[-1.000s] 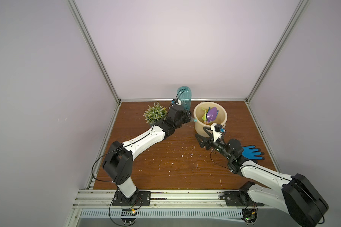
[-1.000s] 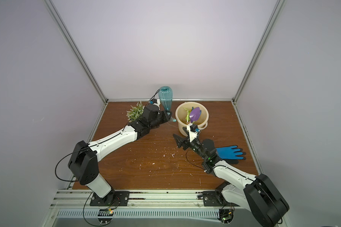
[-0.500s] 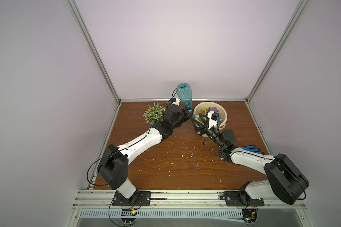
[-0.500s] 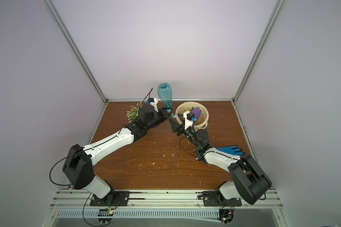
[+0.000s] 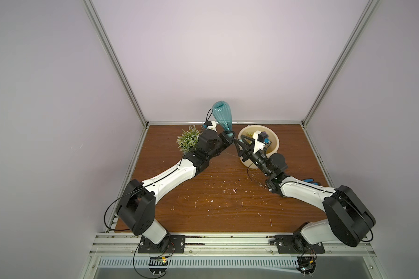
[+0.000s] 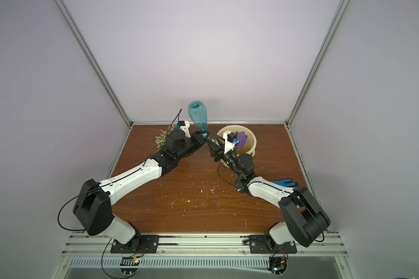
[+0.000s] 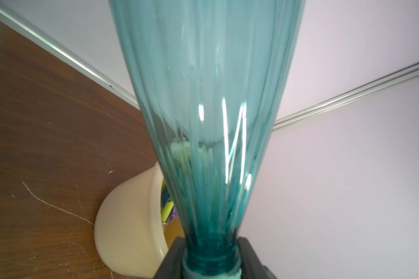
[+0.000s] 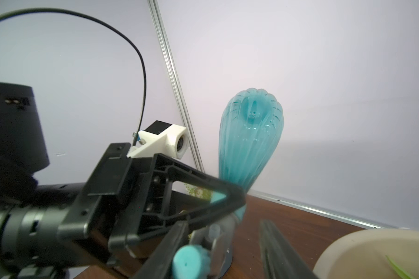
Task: Organize the gardening tools
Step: Adjust the gardening tool at the center of the board.
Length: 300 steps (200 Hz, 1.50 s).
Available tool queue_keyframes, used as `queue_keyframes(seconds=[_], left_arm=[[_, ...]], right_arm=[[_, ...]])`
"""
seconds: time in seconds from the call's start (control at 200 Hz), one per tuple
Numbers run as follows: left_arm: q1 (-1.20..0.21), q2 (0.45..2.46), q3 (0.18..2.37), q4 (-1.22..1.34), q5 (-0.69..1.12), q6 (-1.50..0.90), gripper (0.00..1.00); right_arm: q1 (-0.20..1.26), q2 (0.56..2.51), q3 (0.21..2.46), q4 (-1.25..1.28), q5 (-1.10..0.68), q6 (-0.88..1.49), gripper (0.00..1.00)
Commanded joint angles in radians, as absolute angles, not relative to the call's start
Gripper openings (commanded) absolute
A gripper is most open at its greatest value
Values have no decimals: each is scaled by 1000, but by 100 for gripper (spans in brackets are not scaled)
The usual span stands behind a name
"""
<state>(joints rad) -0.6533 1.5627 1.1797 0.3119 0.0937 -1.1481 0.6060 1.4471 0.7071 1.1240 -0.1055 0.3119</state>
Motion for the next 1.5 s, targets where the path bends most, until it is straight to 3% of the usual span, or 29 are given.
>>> queue_keyframes(seconds=[0.0,0.13,0.29,0.39,0.61,0.746,0.851,1.101,1.201,1.316,1.496], left_arm=[[-648,1529,1154,415,141,-1174,3],[-646,1530,1157,423,147,-1176,3],[-646,1540,1158,439,157,-1186,3],[-644,1538,1152,436,153,-1188,3],[-644,1555,1152,460,190,-1213,2],[-644,1561,1145,481,210,-1231,2],[-644,1562,1145,483,222,-1237,3],[-644,1575,1131,501,253,-1254,4],[-644,1580,1130,507,256,-1255,5],[-643,1585,1134,512,265,-1250,16],[-634,1569,1124,514,258,-1224,45]], right_arm=[[618,1447,735,1112,-113,320,54],[632,1447,726,1103,-121,315,53],[639,1444,718,1103,-130,308,43],[643,1432,708,1101,-133,300,54],[645,1432,714,1112,-87,288,49],[645,1443,737,1106,-39,279,43],[644,1451,741,1127,-13,285,31],[644,1445,759,1117,-11,276,26],[644,1436,768,1102,-11,267,16],[642,1420,786,1035,-18,256,10],[642,1352,785,896,-22,219,1]])
